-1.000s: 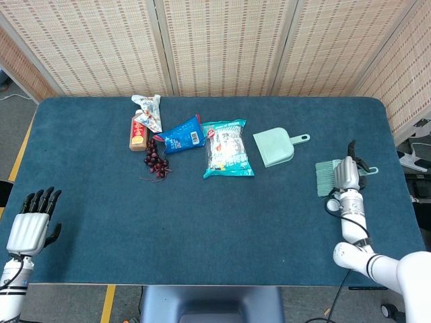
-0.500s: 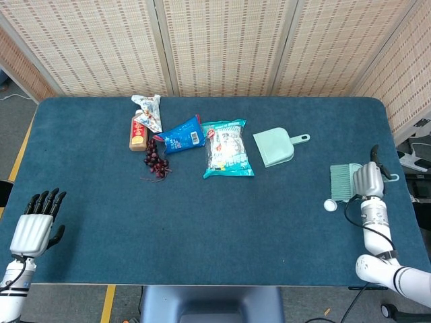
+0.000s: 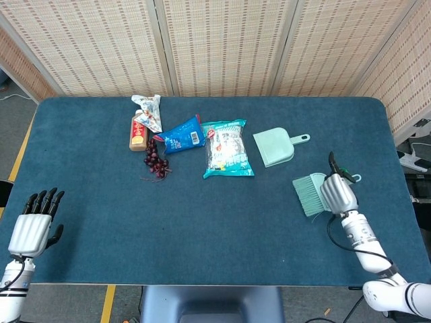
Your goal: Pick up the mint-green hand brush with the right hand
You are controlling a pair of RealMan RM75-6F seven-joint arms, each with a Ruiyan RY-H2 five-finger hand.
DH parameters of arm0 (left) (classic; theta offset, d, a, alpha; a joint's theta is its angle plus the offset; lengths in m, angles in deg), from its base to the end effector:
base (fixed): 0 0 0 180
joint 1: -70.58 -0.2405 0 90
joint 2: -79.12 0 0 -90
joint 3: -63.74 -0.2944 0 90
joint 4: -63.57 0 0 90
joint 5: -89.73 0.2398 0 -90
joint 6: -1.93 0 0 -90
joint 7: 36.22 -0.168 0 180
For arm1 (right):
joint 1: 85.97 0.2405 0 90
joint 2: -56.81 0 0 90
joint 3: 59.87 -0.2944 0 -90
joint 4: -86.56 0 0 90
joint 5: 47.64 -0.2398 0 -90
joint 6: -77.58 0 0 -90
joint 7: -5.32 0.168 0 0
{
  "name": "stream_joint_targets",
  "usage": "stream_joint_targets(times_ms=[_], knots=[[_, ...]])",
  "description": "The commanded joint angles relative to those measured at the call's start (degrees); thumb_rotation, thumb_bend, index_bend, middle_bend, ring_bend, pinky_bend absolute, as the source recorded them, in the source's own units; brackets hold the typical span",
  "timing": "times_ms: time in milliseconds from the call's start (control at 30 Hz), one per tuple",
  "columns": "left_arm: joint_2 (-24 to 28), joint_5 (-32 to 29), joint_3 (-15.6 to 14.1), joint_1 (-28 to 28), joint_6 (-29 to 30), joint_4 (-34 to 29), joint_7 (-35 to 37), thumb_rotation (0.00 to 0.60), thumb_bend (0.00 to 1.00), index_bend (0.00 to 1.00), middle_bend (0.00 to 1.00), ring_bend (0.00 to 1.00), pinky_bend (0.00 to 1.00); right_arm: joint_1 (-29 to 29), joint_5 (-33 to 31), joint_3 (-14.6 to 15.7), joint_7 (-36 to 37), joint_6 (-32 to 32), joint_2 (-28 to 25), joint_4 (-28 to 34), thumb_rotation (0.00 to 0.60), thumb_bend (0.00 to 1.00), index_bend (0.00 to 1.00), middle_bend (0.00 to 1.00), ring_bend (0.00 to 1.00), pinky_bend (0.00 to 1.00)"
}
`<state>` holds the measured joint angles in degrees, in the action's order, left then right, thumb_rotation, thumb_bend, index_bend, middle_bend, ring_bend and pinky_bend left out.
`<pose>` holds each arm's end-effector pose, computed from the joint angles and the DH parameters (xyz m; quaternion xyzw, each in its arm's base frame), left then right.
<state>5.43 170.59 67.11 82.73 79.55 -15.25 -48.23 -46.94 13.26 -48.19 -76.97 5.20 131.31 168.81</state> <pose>-0.3832 0.2639 0.1001 -0.6554 -0.3199 -0.2934 0.6180 -0.3189 -0.3625 0.0611 0.7786 0.1421 -0.0938 0.6040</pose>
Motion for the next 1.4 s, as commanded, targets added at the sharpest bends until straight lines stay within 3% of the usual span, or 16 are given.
stream_joint_targets(times_ms=[33, 867, 1000, 1167, 1400], knots=[[-0.2, 0.1, -0.2, -0.1, 0.0, -0.1, -0.5, 0.600, 0.40, 0.00, 0.00, 0.00, 0.09, -2.0, 4.2, 3.6, -2.5, 0.2, 2.3, -5.4, 0.600, 0.51, 0.99, 0.89, 0.63, 0.04], [-1.3, -0.4, -0.1, 0.5, -0.9, 0.0, -2.5, 0.600, 0.40, 0.00, 0.00, 0.00, 0.09, -7.8, 2.7, -0.3, -4.0, 8.3, 6.6, -26.7, 0.600, 0.51, 0.99, 0.89, 0.63, 0.04], [-0.9, -0.3, -0.3, 0.2, -0.7, 0.5, -1.6, 0.600, 0.40, 0.00, 0.00, 0.00, 0.09, -8.3, 4.6, -2.4, 5.4, 8.3, 5.7, -26.6, 0.600, 0.51, 0.99, 0.89, 0.63, 0.04], [-0.8, -0.2, -0.3, 0.1, -0.5, 0.6, -1.2, 0.600, 0.40, 0.00, 0.00, 0.00, 0.09, -9.6, 9.6, -6.3, 25.4, 3.3, 3.6, -20.7, 0.600, 0.51, 0.99, 0.89, 0.63, 0.04], [-0.8, 0.1, -0.5, 0.3, -0.7, 0.5, -1.2, 0.600, 0.40, 0.00, 0.00, 0.00, 0.09, -10.7, 13.3, -8.2, 36.3, 1.5, 3.0, -10.0, 0.600, 0.51, 0.99, 0.90, 0.63, 0.04]])
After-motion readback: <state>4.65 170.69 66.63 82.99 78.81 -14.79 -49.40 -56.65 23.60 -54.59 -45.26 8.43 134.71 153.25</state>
